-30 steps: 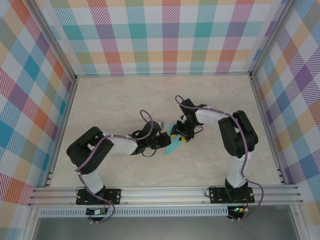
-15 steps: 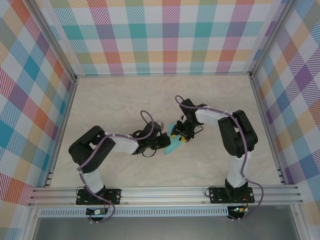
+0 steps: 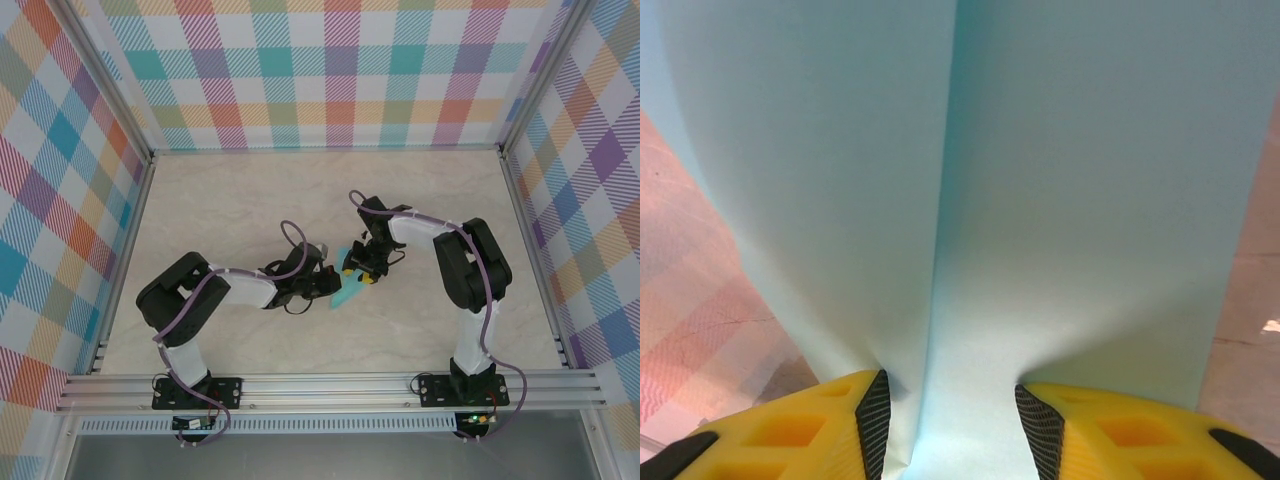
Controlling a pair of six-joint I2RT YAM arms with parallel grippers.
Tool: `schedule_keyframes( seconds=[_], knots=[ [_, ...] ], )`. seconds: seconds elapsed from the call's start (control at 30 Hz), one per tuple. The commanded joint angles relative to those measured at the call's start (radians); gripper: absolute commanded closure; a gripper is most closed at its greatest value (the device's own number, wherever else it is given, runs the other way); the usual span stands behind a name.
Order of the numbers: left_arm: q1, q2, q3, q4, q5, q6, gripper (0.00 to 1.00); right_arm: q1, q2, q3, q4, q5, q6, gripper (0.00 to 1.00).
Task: Fold a paper plane with a square sheet of paper (pick it up from the middle)
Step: Fourth fold the wing at the center of the table.
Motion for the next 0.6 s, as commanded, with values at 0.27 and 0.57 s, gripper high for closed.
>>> schedule_keyframes(
  seconds=[0.27, 0.57],
  knots=[
    [0.024, -0.062, 0.019, -0.028, -0.024, -0.008, 1.0, 0.02, 0.165, -0.087, -0.012, 0.176, -0.014, 0.56],
    [0.024, -0.029, 0.029, -0.02, 0.014, -0.006, 1.0, 0.02, 0.171, -0.085, -0.015, 0.176, -0.011, 0.57]
  ],
)
